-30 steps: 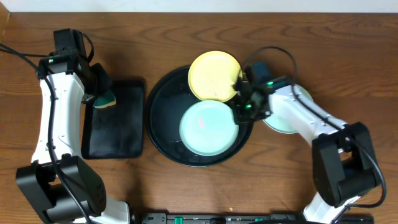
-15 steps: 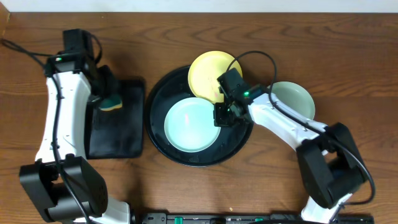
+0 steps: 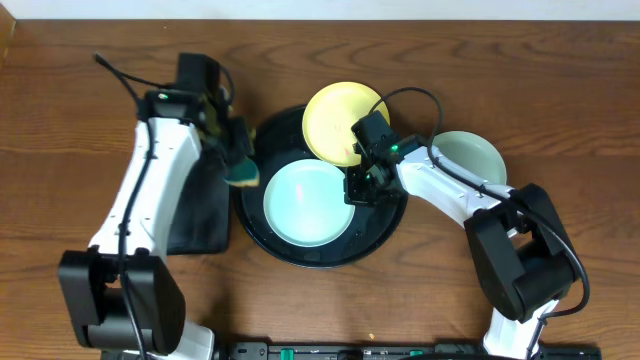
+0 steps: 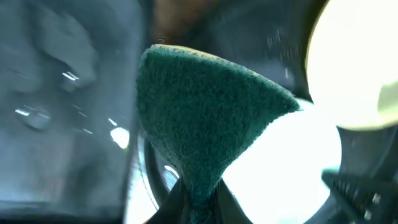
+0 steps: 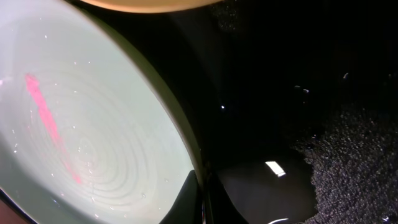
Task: Clean dirty plates on tray and stack at the side
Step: 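Bring the sponge with the left gripper onto the mint plate, then scrub the mint plate with the sponge while the right gripper holds it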
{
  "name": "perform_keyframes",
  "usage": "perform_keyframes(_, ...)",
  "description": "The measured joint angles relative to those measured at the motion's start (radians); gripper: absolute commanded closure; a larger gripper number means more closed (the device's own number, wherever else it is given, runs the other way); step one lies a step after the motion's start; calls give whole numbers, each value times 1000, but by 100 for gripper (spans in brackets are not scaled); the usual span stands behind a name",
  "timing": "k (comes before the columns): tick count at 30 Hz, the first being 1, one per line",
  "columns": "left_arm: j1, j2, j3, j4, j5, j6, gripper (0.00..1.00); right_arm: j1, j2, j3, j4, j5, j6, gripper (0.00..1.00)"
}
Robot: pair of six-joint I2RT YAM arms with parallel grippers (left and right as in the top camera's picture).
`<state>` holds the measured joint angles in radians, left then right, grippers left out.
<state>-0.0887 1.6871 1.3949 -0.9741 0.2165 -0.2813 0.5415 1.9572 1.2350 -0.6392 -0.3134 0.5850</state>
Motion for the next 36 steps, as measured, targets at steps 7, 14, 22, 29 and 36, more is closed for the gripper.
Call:
perform_keyframes(7, -116, 0, -138, 76, 43, -14, 93, 0, 0, 0, 0, -2, 0, 99)
perform_keyframes(14, -251, 2, -223, 151, -35, -92, 92, 0, 0, 0, 0, -1, 0, 99)
perform_keyframes(22, -315, 66, -293, 271, -179, -195, 93, 0, 0, 0, 1, -2, 0, 99)
perform_keyframes(29, -338, 85, -296, 307, -172, -181, 93, 0, 0, 0, 1, -2, 0, 99)
perform_keyframes(36, -338, 85, -297, 323, 31, -5, 93, 0, 0, 0, 1, -2, 0, 99)
